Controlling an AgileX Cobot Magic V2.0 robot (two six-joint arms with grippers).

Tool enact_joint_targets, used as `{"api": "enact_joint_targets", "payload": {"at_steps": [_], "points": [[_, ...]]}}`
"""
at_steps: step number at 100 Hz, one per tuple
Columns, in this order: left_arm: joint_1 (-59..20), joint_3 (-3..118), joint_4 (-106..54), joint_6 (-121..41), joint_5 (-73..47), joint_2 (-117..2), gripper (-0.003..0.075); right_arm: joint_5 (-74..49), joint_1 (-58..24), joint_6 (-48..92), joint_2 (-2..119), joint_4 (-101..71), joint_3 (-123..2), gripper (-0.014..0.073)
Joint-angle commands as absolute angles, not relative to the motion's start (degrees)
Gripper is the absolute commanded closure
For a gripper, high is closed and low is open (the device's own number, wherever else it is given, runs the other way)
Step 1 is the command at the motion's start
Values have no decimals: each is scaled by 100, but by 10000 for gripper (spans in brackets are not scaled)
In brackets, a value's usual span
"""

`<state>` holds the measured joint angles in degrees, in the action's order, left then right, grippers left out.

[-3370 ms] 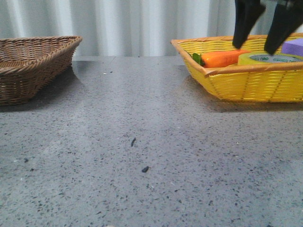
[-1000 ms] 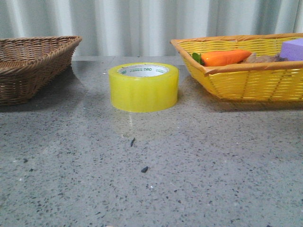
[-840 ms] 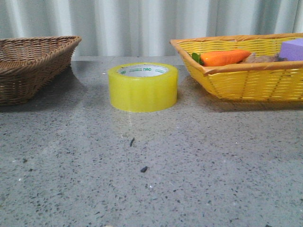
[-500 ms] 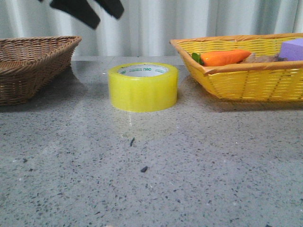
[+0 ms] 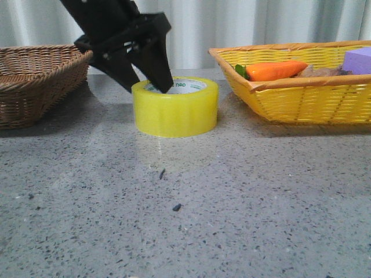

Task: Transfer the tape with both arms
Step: 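Lower the left gripper onto the tape roll and grasp its rim, then lift the tape roll with the left gripper into the brown basket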

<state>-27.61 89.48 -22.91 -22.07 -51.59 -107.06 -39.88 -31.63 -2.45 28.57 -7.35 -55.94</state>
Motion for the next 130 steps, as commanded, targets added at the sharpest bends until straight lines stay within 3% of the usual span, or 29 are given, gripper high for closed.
{"api": "enact_joint_targets", "payload": {"at_steps": [1, 6, 13, 24, 49, 73, 98, 118, 130], "points": [[-2800, 9139, -2418, -2165, -4941, -10526, 270, -3533, -3154, -262, 2953, -701, -5732, 644], [-2800, 9128, -2418, -2165, -4941, -10564, 301, -3533, -3154, -262, 2953, -701, -5732, 644], [-2800, 9128, -2418, -2165, -4930, -10600, 421, -3533, -3154, -262, 2963, -701, -5732, 644], [-2800, 9170, -2418, -2165, -4944, -10600, 746, -3533, -3154, -262, 2957, -701, -5732, 644], [-2694, 10129, -2410, -2182, -5051, -10101, 741, -3487, -3154, -262, 2957, -701, -5732, 644], [-2018, 11118, -2024, -2182, -5051, -9494, 741, -3368, -3154, -262, 2957, -701, -5732, 644], [-669, 11002, -904, -2160, -6001, -9373, 741, -3368, -3154, -262, 2957, -701, -5732, 644], [121, 10042, -1000, -1939, -5654, -9373, 738, -3368, -3154, -262, 2957, -701, -5732, 644], [222, 9529, -1000, -1833, -5397, -9373, 634, -3368, -3154, -262, 2957, -701, -5732, 644]]}}
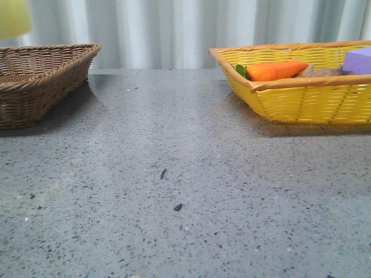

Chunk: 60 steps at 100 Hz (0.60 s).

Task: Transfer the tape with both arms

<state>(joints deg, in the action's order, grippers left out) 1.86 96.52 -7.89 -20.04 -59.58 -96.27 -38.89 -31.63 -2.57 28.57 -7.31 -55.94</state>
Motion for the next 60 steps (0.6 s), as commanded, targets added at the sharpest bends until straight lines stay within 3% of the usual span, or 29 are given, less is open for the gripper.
{"api": "enact_joint_targets", "payload": {"at_steps": [1, 15, 23, 42, 60], "points": [[222, 9508, -1000, -1833, -5384, -9373, 612, -3368, -3154, -262, 2957, -701, -5732, 644], [222, 9310, -1083, -1480, -5440, -9361, 367, -3368, -3154, -262, 2957, -701, -5732, 644], [222, 9310, -1486, -1470, -5428, -9261, 305, -3379, -3154, -262, 2957, -701, -5732, 644], [31, 8860, -3568, -2058, -4442, -8397, 392, -3618, -3154, -262, 2900, -277, -5653, 644], [-720, 7639, -3147, -2360, -2901, -6810, 515, -3370, -3154, -262, 2294, 669, -4970, 644]]}}
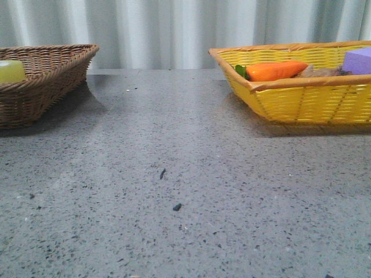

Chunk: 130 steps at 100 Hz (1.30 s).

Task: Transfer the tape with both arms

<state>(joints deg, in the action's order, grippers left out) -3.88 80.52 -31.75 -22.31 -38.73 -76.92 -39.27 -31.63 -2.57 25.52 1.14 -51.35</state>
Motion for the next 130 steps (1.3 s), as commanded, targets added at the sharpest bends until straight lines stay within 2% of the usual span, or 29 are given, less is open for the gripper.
{"api": "enact_joint_targets", "payload": {"at_steps": [1, 19, 37, 48, 58, 81, 106, 123, 130], "points": [[-779, 7575, -3115, -2360, -2851, -6738, 519, -3358, -3154, -262, 2223, 746, -4896, 644], [-1290, 5599, -2680, -2360, -1894, -4735, 568, -3340, -3154, -262, 1314, 1228, -4122, 644], [-1309, 3542, -2594, -2360, -1575, -2582, 628, -3886, -3154, -262, 843, 1228, -3861, 645], [-1288, 2718, -2594, -2322, -1446, -1452, 741, -4326, -3154, -262, 827, 1088, -3808, 645], [-1290, 2348, -2594, -2322, -1724, -716, 741, -4542, -3154, -262, 827, 1088, -3797, 645], [-1290, 2220, -2769, -2322, -2131, -404, 741, -4542, -3154, -262, 827, 1114, -3795, 645], [-1290, 2220, -5309, -2322, -2139, -404, 741, -4542, -3154, -262, 827, 1114, -3795, 645], [-1290, 2220, -5358, -2322, -2139, -404, 741, -4542, -3154, -262, 827, 1114, -3795, 645], [-1290, 2220, -4873, -2535, -2076, -404, 741, -4542, -3154, -262, 827, 1114, -3795, 645]]}}
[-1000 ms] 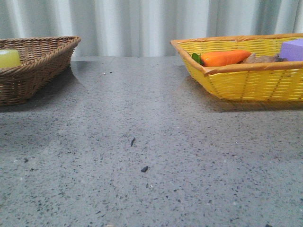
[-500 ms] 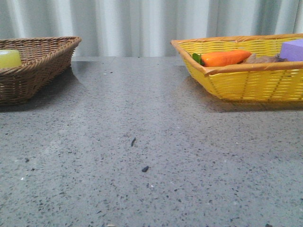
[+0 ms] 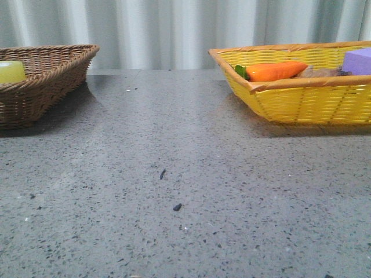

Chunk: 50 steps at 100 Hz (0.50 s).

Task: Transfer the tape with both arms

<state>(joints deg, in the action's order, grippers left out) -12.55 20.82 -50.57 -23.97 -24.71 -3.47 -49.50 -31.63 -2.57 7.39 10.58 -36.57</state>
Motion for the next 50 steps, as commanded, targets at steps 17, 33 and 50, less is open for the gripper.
{"api": "enact_joint_targets", "payload": {"at_steps": [17, 33, 50], "points": [[-1277, 1935, -3417, -2582, -1727, -360, 741, -4542, -3154, -262, 827, 1114, -3795, 645], [-1205, 958, -1478, -1894, -1092, -237, 741, -4542, -3154, -262, 827, 1114, -3795, 645], [-852, 131, -290, -476, -692, 189, 741, -4542, -3154, -262, 827, 1114, -3795, 645]]}}
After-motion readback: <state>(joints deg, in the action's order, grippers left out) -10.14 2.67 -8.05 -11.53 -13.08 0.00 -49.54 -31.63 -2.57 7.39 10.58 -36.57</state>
